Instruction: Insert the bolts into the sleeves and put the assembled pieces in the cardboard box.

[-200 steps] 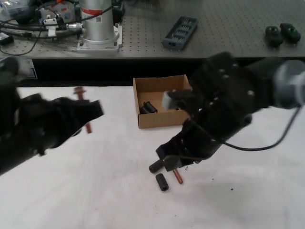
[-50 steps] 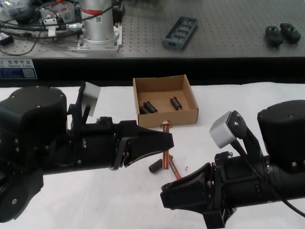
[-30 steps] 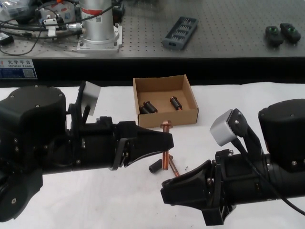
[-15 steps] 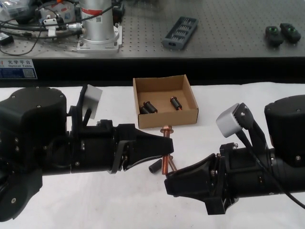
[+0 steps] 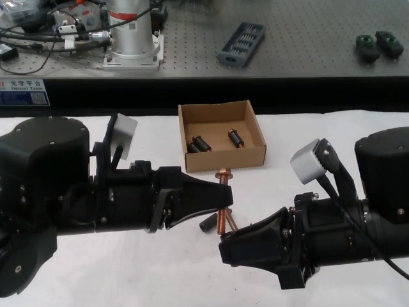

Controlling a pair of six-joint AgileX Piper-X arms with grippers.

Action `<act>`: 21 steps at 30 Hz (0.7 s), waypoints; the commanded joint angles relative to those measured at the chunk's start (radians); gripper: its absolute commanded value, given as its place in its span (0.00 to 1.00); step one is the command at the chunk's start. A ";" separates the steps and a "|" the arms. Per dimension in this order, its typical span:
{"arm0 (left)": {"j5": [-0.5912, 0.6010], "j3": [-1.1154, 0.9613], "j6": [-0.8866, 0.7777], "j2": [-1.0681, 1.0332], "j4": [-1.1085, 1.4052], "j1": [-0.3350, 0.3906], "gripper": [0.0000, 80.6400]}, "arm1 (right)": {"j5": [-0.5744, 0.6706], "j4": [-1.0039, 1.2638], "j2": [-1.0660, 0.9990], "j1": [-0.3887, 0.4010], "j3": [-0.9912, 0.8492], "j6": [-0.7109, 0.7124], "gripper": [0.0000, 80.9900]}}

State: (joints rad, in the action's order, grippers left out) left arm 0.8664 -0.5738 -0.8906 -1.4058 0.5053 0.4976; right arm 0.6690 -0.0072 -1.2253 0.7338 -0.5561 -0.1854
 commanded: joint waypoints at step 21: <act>0.090 -0.012 0.064 0.004 0.080 0.003 0.08 | 0.077 0.020 0.012 0.001 -0.003 -0.002 0.05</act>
State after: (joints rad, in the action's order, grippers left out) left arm 0.9382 -0.5738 -0.8468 -1.4058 0.5320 0.4976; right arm 0.7230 0.0000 -1.2253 0.7338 -0.5548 -0.1854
